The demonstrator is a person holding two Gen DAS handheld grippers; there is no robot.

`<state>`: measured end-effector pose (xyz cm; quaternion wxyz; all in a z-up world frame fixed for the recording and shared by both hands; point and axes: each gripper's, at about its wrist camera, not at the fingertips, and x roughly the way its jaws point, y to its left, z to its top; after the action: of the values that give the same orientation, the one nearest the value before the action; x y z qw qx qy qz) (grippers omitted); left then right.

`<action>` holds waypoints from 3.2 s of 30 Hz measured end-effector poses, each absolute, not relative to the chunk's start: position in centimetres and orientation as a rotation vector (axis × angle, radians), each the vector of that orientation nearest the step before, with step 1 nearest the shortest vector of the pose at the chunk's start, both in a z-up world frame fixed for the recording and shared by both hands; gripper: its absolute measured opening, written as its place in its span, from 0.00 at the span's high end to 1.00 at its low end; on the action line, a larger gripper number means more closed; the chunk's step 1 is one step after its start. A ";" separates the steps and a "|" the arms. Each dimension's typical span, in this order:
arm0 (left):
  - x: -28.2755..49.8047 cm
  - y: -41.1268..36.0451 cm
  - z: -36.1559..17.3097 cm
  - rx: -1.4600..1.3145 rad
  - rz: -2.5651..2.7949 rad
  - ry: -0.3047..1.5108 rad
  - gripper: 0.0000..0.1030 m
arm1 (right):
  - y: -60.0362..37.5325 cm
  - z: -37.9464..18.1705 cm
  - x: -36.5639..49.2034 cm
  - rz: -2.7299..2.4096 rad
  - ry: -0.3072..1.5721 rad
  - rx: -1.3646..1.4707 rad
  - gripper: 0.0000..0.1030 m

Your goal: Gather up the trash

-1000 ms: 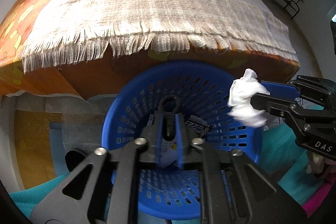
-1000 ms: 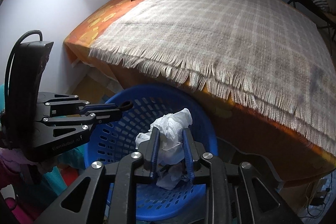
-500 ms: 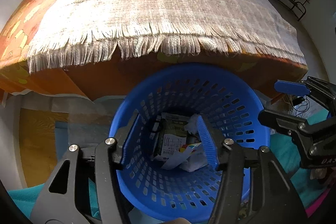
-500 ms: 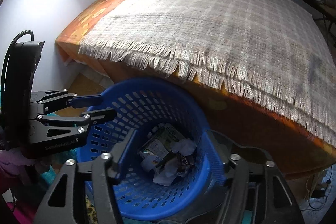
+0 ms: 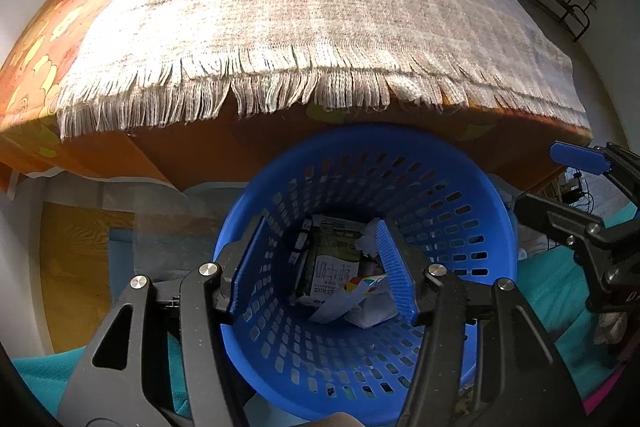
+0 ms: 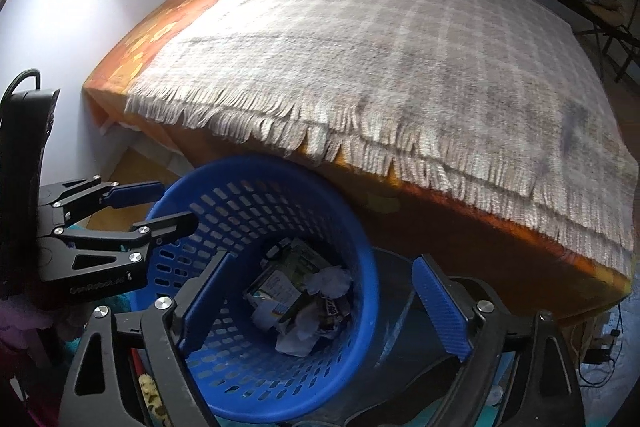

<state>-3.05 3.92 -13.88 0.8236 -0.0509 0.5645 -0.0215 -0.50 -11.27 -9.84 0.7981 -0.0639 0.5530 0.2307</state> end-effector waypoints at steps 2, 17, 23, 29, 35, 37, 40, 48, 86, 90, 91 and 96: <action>-3.0 3.9 -13.5 -0.108 -0.040 1.197 0.44 | -11.6 -9.5 -0.4 0.479 1.181 -0.132 0.11; -1.6 2.9 -8.7 -0.075 -0.028 1.108 0.44 | -12.8 -6.8 0.1 0.408 1.118 -0.104 0.09; -0.3 3.3 -4.9 -0.059 -0.036 1.026 0.42 | -13.1 -5.4 0.9 0.409 1.090 -0.097 0.09; 1.5 3.3 -0.9 -0.032 -0.052 0.926 0.25 | -13.4 -3.1 2.1 0.424 1.026 -0.092 0.07; 4.3 3.9 2.0 -0.043 -0.067 0.865 0.15 | -14.0 0.1 4.3 0.408 0.899 -0.067 0.01; 5.1 4.2 2.4 -0.046 -0.061 0.856 0.13 | -14.2 0.8 5.4 0.400 0.865 -0.065 0.01; 6.6 4.2 2.5 -0.062 -0.073 0.855 0.10 | -14.4 1.8 7.1 0.383 0.829 -0.058 0.01; 9.3 4.0 2.3 -0.025 -0.067 0.839 0.02 | -13.9 2.7 10.6 0.383 0.789 -0.039 0.00; 10.0 4.0 -0.1 0.042 -0.017 0.860 0.01 | -15.3 -0.2 13.9 0.334 0.796 0.035 0.00; 10.0 4.0 -0.2 0.039 -0.019 0.864 0.01 | -15.3 -0.2 13.9 0.330 0.789 0.036 0.00; 10.1 4.0 -0.3 0.039 -0.020 0.867 0.01 | -15.3 -0.2 13.9 0.329 0.788 0.037 0.00; 10.3 4.1 -0.5 0.043 -0.021 0.870 0.01 | -15.5 -0.2 13.9 0.327 0.789 0.040 0.00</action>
<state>10.27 4.14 -0.50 0.9065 0.0211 0.4215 -0.0100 13.88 -15.45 -0.18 0.9100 0.0193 0.3827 0.1585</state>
